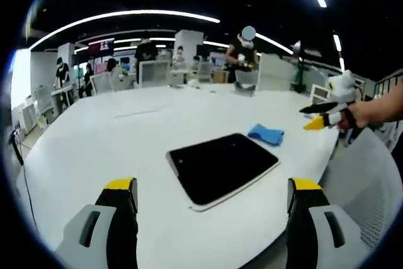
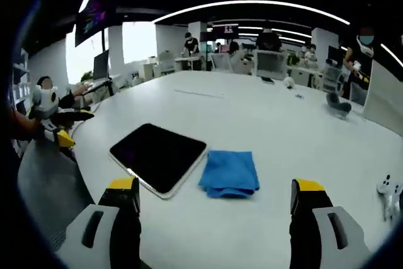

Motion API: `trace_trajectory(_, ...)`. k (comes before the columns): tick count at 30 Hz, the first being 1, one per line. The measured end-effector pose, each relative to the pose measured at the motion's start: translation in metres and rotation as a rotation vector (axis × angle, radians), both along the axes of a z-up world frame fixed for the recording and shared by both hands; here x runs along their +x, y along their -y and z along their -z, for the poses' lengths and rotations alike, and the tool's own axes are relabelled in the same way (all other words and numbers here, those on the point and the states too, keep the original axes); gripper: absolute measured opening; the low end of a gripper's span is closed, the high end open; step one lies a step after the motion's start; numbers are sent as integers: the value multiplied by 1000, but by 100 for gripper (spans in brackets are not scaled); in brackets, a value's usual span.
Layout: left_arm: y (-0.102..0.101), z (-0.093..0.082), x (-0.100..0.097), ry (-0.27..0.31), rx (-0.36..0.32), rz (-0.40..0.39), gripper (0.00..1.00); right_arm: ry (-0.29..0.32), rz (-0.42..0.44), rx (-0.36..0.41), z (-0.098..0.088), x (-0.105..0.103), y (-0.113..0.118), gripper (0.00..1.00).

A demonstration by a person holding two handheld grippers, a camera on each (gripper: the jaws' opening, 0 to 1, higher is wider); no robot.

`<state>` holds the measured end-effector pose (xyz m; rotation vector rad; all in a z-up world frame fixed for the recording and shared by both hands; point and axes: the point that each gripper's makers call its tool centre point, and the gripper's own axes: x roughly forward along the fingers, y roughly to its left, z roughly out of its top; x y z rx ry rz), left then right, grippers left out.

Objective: Wipe the mirror surface with the cleaning cloth until all visible marks leave the cleaned area.

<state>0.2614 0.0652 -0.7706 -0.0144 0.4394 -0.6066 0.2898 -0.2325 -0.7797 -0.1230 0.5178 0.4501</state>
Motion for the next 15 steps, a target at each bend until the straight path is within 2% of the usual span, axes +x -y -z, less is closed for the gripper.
trace_trajectory(1, 5, 3, -4, -41, -35, 14, 100, 7, -5, -6, 2, -3, -3, 100)
trace_trajectory(2, 11, 7, -11, -116, -65, 40, 100, 6, -9, -6, 3, -3, -5, 100)
trace_trajectory(3, 17, 6, -14, -138, -96, 58, 100, 4, -15, 0, 4, -3, -9, 100)
trace_trajectory(5, 14, -6, -7, -32, -70, 61, 100, 19, -37, -23, 3, -1, -12, 100)
trace_trajectory(6, 12, -9, -5, 1, -52, 61, 100, 38, -47, -39, 0, 0, -12, 100)
trace_trajectory(7, 12, -12, -7, 12, -54, 65, 100, 51, -50, -52, -1, 1, -12, 100)
trace_trajectory(10, 4, -9, -4, -34, -88, 24, 100, 31, -41, -48, 3, -1, -10, 100)
trace_trajectory(12, 4, -10, -3, -10, -77, 11, 100, 3, -42, -57, 10, -4, -10, 100)
trace_trajectory(13, 3, -8, -1, 25, -15, 16, 99, -6, -49, -65, 12, -5, -11, 100)
trace_trajectory(15, 6, -1, -4, 39, 72, 53, 99, -13, -76, -90, 17, -8, -14, 100)
